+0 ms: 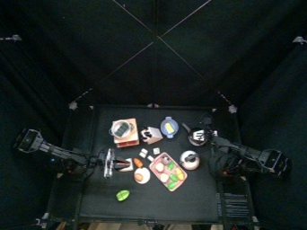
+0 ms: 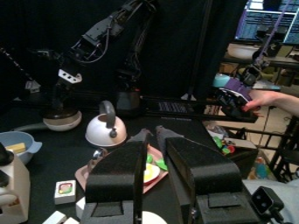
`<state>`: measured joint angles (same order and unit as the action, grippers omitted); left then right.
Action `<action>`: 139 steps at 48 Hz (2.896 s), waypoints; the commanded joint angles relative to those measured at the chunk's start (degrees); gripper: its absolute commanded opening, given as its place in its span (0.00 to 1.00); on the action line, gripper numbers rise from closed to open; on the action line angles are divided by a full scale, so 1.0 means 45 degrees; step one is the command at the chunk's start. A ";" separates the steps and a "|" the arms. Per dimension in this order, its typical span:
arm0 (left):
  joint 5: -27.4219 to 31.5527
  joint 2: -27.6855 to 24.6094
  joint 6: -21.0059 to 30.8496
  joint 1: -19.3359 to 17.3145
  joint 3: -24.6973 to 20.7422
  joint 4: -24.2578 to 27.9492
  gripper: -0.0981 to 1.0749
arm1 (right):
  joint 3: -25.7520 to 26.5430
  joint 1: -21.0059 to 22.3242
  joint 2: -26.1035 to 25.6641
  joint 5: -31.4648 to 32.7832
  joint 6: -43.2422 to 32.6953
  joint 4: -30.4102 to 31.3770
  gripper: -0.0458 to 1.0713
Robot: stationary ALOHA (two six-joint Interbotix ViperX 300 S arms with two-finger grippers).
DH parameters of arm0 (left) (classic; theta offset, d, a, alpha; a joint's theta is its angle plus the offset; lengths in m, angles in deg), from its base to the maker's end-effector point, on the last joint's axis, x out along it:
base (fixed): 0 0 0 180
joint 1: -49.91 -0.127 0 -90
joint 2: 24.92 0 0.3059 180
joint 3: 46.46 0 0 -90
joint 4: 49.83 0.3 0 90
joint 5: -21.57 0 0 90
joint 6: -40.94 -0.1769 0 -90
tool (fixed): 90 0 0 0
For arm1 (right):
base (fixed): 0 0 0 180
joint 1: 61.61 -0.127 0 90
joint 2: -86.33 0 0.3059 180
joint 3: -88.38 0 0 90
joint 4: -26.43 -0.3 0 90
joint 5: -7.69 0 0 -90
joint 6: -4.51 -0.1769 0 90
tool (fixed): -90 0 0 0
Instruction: Grab pot lid and place in front middle of table
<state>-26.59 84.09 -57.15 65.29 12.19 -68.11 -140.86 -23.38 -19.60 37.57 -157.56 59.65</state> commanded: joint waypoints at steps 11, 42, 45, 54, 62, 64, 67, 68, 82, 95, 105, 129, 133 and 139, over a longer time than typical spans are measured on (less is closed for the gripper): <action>-0.0059 -0.0020 0.0000 0.0020 -0.0117 0.0000 0.61 | 0.1250 -0.2012 -0.0605 -0.0059 0.0098 -0.0117 0.58; -0.0059 0.0000 0.0000 0.0020 -0.0059 0.0020 0.61 | 0.3672 -0.8867 0.0684 -0.1992 0.0117 0.0937 0.58; -0.0059 -0.0020 0.0000 0.0020 -0.0059 0.0020 0.61 | 0.3770 -0.9492 0.1152 -0.2578 0.0117 0.1172 0.58; -0.0059 -0.0020 0.0000 0.0020 -0.0039 0.0020 0.61 | 0.4336 -1.0918 0.2676 -0.3438 0.0117 0.1621 0.58; -0.0059 -0.0020 -0.0020 0.0020 -0.0039 0.0020 0.61 | 0.5293 -1.1895 0.4199 -0.3535 0.0117 0.2285 0.58; -0.0059 -0.0020 -0.0020 0.0020 -0.0039 0.0020 0.61 | 0.5605 -1.2109 0.4590 -0.3535 0.0117 0.2520 0.58; -0.0059 -0.0020 -0.0020 0.0020 -0.0039 0.0020 0.61 | 0.6055 -1.2461 0.5254 -0.3535 0.0117 0.2871 0.58; -0.0059 -0.0020 -0.0020 0.0020 -0.0039 0.0020 0.61 | 0.6309 -1.2617 0.5586 -0.3516 0.0117 0.3047 0.58; -0.0020 -0.0098 -0.0020 0.0020 0.0000 0.0020 0.61 | 0.7930 -1.3516 0.7266 -0.3125 0.0098 0.3906 0.58; 0.0195 -0.0078 -0.0059 0.0020 0.0000 0.0059 0.61 | 0.8027 -1.3711 0.7617 -0.2500 0.0117 0.3359 0.58; 0.0215 -0.0078 -0.0098 0.0020 -0.0020 0.0078 0.61 | 0.8223 -1.4023 0.8008 -0.2500 0.0117 0.3418 0.59; 0.0215 -0.0098 -0.0078 0.0020 0.0020 0.0078 0.61 | 0.8613 -1.4063 0.8574 -0.2500 0.0117 0.3516 0.60; 0.0215 -0.0078 -0.0078 0.0020 0.0020 0.0078 0.61 | 0.8594 -1.4063 0.8574 -0.2500 0.0117 0.3437 0.63; 0.0215 -0.0078 -0.0078 0.0020 0.0020 0.0078 0.61 | 0.8574 -1.4082 0.8594 -0.2500 0.0117 0.3418 0.68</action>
<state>-25.36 83.74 -57.50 65.29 12.98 -68.02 -103.25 -86.66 20.21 26.50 -157.04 75.12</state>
